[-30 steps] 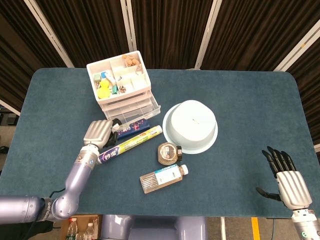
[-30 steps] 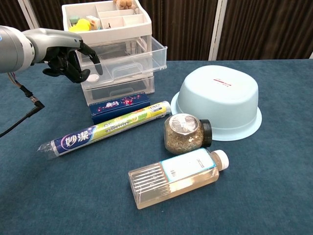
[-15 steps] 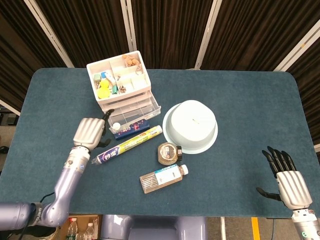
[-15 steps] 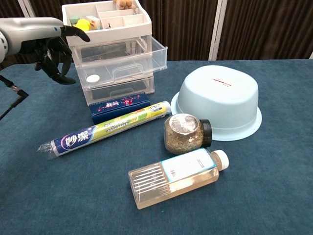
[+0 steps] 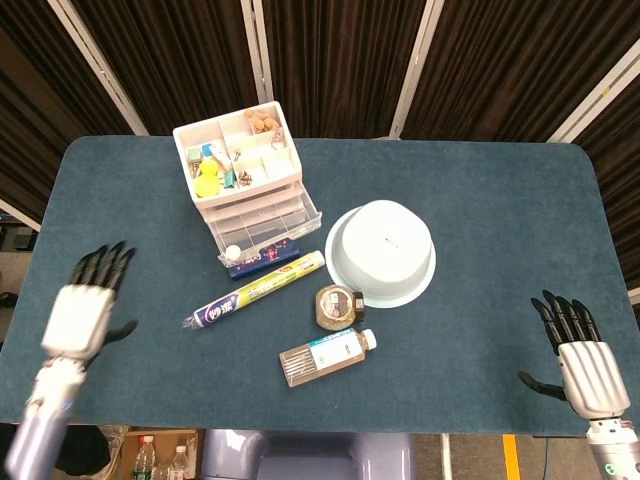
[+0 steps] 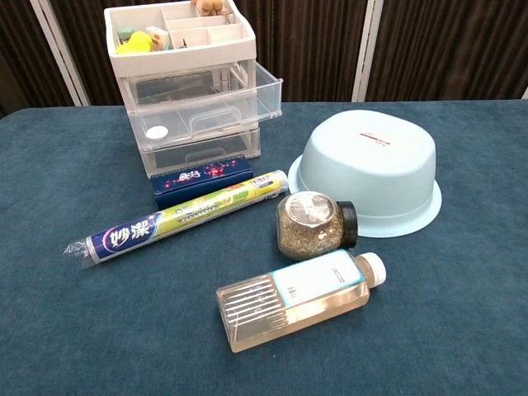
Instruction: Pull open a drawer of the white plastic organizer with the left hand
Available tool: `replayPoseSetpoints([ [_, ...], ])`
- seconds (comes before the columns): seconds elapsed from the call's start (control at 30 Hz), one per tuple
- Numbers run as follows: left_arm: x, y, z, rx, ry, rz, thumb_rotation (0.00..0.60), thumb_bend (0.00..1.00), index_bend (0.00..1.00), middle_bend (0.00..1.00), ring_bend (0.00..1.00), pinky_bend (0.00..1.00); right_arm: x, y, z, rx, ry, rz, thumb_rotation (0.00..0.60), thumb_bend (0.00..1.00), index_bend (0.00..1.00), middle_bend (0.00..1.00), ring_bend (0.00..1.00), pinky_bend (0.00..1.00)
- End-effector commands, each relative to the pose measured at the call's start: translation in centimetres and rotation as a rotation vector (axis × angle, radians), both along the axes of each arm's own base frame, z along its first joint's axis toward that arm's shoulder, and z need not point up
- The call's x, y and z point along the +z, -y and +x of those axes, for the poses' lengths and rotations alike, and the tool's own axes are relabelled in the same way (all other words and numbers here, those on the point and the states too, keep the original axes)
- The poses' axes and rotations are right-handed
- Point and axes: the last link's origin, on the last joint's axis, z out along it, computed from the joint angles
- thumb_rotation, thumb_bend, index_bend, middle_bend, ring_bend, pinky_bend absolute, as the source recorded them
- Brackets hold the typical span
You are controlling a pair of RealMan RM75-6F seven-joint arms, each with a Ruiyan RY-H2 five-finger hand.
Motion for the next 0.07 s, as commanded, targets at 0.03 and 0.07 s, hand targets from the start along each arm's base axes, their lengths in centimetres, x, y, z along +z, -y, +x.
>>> replayPoseSetpoints([
  [0.03,1.65,3.68,-3.74,0.019,-0.005,0.016,0.600,0.03,0.00,0.00,0.00,0.08,-0.06,0.01,-0.07,-0.003,-0.003,-0.005,0.600,0.12,0.00,0.00,0.00,0.00],
  [0.07,1.76,3.99,-4.02,0.021,-0.007,0.015,0.600,0.03,0.00,0.00,0.00,0.08,-0.06,0.03,-0.09,-0.003,-0.006,-0.007,0.600,0.12,0.00,0.00,0.00,0.00],
])
